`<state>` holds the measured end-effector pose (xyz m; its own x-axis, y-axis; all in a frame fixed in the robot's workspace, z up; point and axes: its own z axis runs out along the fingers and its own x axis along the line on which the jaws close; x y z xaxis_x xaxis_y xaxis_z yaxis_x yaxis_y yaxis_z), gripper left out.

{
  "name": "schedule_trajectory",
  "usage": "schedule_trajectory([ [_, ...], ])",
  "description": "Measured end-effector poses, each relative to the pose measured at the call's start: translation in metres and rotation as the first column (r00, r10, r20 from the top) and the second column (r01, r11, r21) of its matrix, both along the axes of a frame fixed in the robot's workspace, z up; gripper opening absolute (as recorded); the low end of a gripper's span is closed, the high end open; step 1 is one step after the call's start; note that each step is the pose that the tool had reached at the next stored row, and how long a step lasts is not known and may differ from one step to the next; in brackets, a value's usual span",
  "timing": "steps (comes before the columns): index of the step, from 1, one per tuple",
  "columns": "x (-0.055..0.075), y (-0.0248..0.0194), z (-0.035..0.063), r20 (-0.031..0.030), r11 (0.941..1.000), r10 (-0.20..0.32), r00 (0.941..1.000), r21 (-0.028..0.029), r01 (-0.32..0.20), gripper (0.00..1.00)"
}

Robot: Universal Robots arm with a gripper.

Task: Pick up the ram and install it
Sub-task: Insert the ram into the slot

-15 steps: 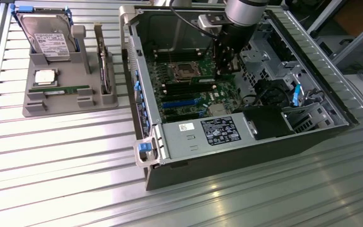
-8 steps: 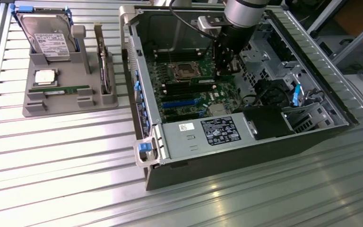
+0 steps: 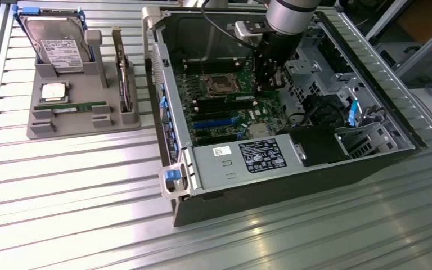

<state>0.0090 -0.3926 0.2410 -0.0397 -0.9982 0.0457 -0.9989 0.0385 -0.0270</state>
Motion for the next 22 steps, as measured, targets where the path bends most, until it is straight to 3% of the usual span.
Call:
schedule_trajectory([
  [15, -0.022, 0.0000, -0.0010, 0.0002, 1.0000, 0.000, 1.0000, 0.0001, 0.000, 0.12],
  [18, -0.035, 0.0000, -0.0016, 0.0002, 1.0000, 0.000, 1.0000, 0.0000, 0.000, 0.12],
  [22, -0.042, 0.0000, -0.0020, 0.0002, 1.0000, 0.000, 1.0000, 0.0000, 0.000, 0.12],
])
